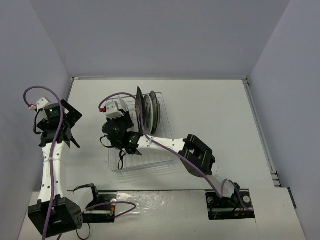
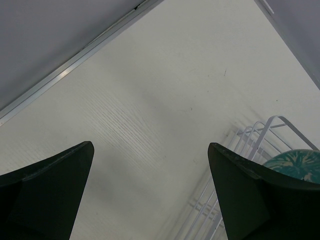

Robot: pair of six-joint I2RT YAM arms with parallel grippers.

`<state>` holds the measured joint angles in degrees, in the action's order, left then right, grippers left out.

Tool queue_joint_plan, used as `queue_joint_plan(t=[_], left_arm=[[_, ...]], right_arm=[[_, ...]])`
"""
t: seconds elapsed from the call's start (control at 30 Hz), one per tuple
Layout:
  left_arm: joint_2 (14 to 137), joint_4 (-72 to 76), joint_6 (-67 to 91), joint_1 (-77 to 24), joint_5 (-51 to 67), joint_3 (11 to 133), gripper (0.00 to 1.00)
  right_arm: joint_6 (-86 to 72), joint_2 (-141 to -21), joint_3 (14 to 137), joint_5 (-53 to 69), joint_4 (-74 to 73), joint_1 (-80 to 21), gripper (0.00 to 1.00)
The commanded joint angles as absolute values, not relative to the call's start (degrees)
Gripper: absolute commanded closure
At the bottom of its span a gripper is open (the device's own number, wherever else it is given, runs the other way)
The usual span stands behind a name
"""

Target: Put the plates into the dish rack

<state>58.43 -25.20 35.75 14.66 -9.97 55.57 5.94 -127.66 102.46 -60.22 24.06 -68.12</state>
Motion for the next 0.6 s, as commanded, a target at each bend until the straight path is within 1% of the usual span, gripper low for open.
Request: queue_joint_plan(t=[0.0, 0.1, 0.2, 0.23, 0.3, 0.43, 0.53, 0.57], left_arm=[[58.6, -22.2, 35.3, 15.1, -9.3, 56.8, 0.03], [58.5, -22.2, 35.3, 15.2, -9.4, 56.7, 0.03], [58.5, -22.2, 35.2, 15.2, -9.3, 56.7, 0.03], [58.4, -22.2, 35.2, 15.1, -9.3, 56.7, 0.03], [58.5, -22.2, 35.2, 15.2, -9.3, 56.8, 0.03], [58.4, -22.3, 35.1, 15.3, -9.3, 56.9, 0.03], [58.1, -22.6, 34.9, 15.3, -9.5, 56.9, 0.03], [58.0, -22.7, 34.8, 15.3, -9.4, 56.9, 0.03]], right_arm=[[1.9, -120.7, 102.8, -61.7, 29.7, -67.8, 0.75], [1.5, -119.7, 102.5, -61.4, 29.6, -67.8, 0.58], [2.1, -118.2, 102.2, -59.7, 29.9, -68.1, 0.29], [2.5, -117.8, 102.2, -59.2, 30.1, -68.1, 0.25], [5.4, -116.3, 102.5, -57.4, 31.5, -68.2, 0.13], [10.4, -113.6, 104.1, -53.9, 32.2, -68.0, 0.01], [10.1, -109.6, 104.2, -48.8, 30.2, -66.5, 0.0], [8.3, -108.2, 104.2, -46.5, 27.3, -65.3, 0.0]])
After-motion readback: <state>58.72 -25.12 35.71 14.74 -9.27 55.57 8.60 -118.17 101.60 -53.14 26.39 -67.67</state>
